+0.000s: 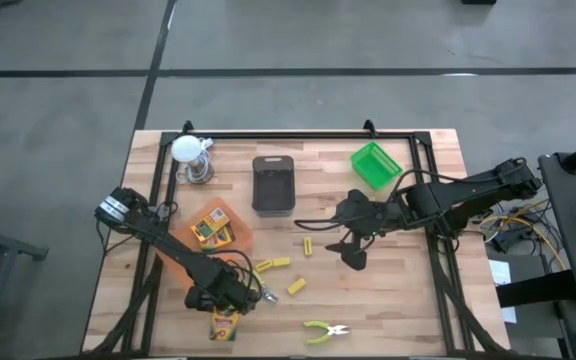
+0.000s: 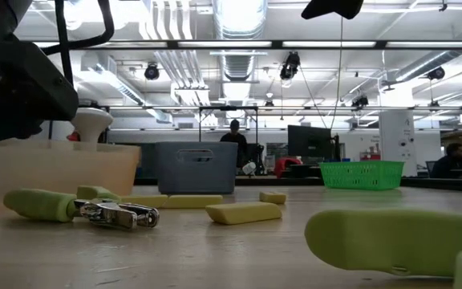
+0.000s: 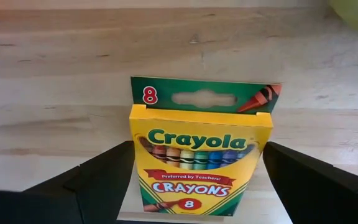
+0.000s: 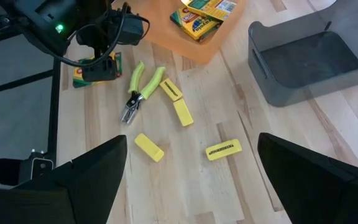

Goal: Pick & Place School Supplies
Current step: Put the pack of crayons into the orange bin

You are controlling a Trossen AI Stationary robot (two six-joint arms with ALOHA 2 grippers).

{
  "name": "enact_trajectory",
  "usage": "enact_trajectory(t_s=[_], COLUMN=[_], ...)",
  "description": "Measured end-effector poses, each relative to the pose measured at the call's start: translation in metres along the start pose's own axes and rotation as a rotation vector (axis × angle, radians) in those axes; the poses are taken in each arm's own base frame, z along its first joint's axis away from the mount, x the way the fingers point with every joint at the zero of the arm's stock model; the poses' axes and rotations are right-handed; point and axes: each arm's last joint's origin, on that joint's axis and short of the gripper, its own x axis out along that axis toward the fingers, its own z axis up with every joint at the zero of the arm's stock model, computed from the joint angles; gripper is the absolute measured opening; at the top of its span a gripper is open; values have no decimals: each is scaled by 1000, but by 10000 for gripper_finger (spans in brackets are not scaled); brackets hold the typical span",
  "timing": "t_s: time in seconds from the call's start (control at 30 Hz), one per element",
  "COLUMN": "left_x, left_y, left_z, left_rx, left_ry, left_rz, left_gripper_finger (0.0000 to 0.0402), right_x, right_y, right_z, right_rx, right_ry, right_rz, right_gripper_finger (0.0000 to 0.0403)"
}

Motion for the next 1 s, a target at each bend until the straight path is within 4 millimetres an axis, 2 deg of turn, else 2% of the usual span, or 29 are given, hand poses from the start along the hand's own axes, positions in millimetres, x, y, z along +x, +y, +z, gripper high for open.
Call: enact_trajectory(t_s=[1.0], left_x=[0], left_y=[3], left_z=[1], left_rx=[-11], left_ry=[9], left_rz=[47], left_gripper_finger=[360], right_x=[0], right_y=[0], right_z=[0], right_rx=[0], right_ry=[0], right_rz=[0], right_gripper_finger=[354])
